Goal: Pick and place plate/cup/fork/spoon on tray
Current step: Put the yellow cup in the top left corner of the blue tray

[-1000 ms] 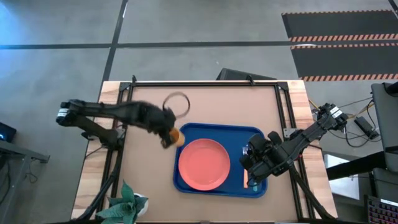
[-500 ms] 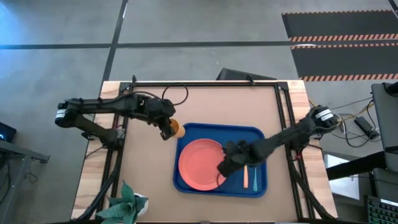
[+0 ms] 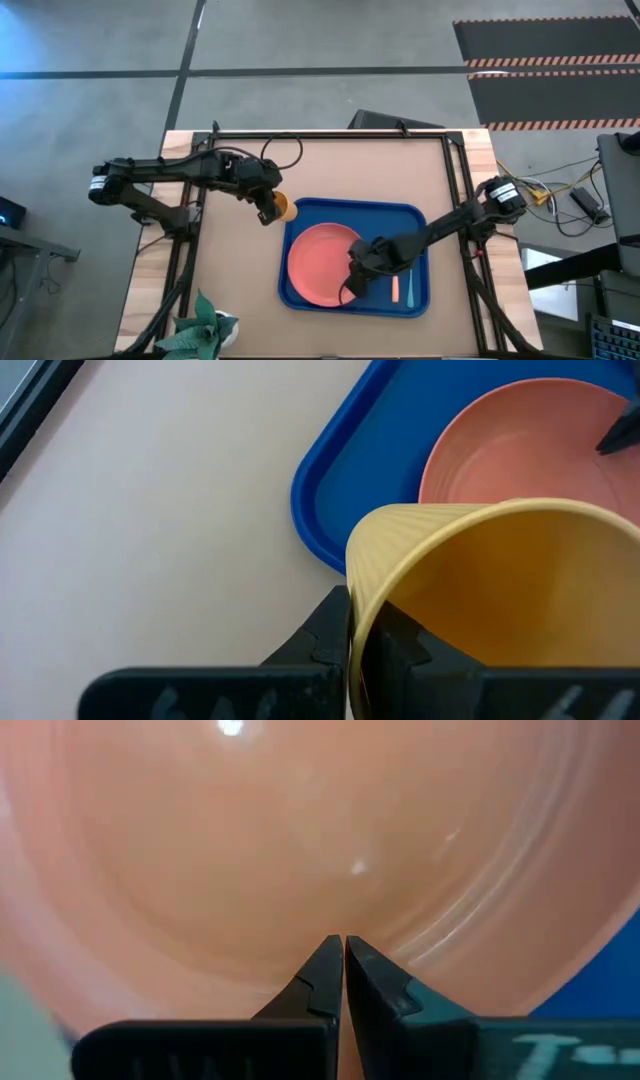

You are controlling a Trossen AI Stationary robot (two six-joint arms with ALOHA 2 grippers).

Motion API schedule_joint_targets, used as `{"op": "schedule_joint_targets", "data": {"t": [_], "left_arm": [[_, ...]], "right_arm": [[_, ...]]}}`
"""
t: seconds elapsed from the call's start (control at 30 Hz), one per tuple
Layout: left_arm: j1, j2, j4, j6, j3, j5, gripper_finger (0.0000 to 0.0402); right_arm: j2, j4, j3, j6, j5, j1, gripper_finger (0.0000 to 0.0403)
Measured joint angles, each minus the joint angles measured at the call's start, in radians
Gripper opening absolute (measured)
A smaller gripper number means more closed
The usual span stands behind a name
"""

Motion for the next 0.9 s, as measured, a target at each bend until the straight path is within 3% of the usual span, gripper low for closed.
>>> {"op": "schedule_joint_targets", "data": {"t": [0.33, 0.6, 0.9], "left_arm": [[0.000, 0.000, 0.018, -0.006, -0.001, 0.001, 0.0000], [0.001, 0.058, 0.127, 0.024, -0.007, 0.064, 0.0000], [0.018, 0.276, 0.130, 0.125, 0.007, 0.102, 0.0000]], "right_arm": [[-0.069, -0.156, -0.003, 0.085, 0.003, 0.086, 0.0008], [-0.213, -0.202, 0.058, -0.005, 0.220, 0.085, 0.0008], [-0.414, -0.240, 0.126, -0.138, 0.450, 0.085, 0.0008]]}}
